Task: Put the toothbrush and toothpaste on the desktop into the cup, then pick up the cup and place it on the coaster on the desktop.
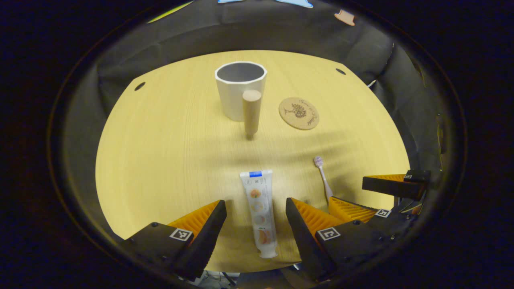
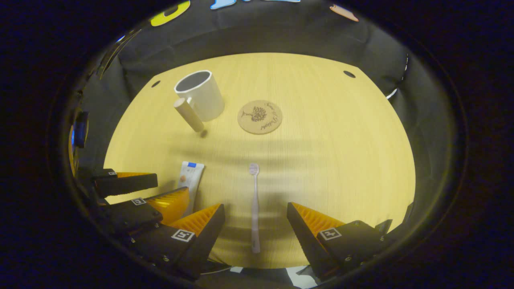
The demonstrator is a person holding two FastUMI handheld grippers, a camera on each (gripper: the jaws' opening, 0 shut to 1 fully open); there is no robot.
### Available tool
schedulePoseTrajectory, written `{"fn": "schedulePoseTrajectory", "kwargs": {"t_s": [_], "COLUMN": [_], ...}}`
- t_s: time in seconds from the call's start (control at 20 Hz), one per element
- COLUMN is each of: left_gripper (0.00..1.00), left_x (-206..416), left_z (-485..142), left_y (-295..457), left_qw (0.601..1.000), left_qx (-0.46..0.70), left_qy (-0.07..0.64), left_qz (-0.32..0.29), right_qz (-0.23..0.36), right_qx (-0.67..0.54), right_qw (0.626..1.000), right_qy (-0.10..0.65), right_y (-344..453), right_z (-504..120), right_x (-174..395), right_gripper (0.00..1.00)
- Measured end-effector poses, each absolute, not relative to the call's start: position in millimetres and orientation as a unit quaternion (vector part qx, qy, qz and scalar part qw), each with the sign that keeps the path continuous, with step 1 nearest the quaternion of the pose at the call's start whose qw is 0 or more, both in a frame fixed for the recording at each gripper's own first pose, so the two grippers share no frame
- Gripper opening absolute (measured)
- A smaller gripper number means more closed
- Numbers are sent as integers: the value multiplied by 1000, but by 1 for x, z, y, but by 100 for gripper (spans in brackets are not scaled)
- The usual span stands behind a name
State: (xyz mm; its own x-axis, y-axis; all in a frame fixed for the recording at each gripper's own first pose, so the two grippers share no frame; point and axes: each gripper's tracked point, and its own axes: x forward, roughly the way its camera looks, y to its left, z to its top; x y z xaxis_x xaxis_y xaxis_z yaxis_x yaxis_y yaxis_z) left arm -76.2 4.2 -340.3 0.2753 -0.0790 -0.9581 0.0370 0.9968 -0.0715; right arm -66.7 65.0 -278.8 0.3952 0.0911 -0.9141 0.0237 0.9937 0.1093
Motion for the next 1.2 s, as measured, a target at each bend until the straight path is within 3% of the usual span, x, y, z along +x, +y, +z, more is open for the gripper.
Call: {"fn": "schedulePoseTrajectory", "kwargs": {"t_s": [0.15,0.25,0.35,0.45,0.55,0.7,0.75,0.8,0.95,1.0,1.05,1.2], "left_gripper": [100,95,88,91,82,77,75,71,60,55,57,47], "left_x": [-86,-90,-90,-93,-94,-100,-103,-101,-99,-101,-101,-101], "left_z": [-353,-358,-362,-365,-367,-373,-374,-375,-375,-377,-376,-378], "left_y": [6,7,9,8,7,6,8,9,10,10,11,12], "left_qw": [777,768,764,761,757,749,746,749,749,747,748,754], "left_qx": [-43,-56,-56,-54,-52,-58,-55,-52,-40,-39,-34,-28], "left_qy": [627,638,642,646,651,660,664,661,661,663,662,656], "left_qz": [-25,-18,-14,-13,-14,-10,-3,-4,-4,-2,-4,1], "right_qz": [16,19,25,26,24,22,23,26,16,12,17,29], "right_qx": [50,50,55,54,52,45,48,53,37,36,33,12], "right_qw": [818,809,801,797,794,789,787,783,787,787,784,780], "right_qy": [573,585,595,601,605,612,615,619,616,616,619,625], "right_y": [65,67,70,70,68,66,67,69,64,63,63,60], "right_z": [-289,-296,-303,-308,-311,-317,-321,-323,-324,-320,-327,-325], "right_x": [-71,-73,-75,-76,-76,-77,-79,-81,-80,-81,-80,-84], "right_gripper": [96,96,88,88,78,78,75,61,62,48,41,43]}}
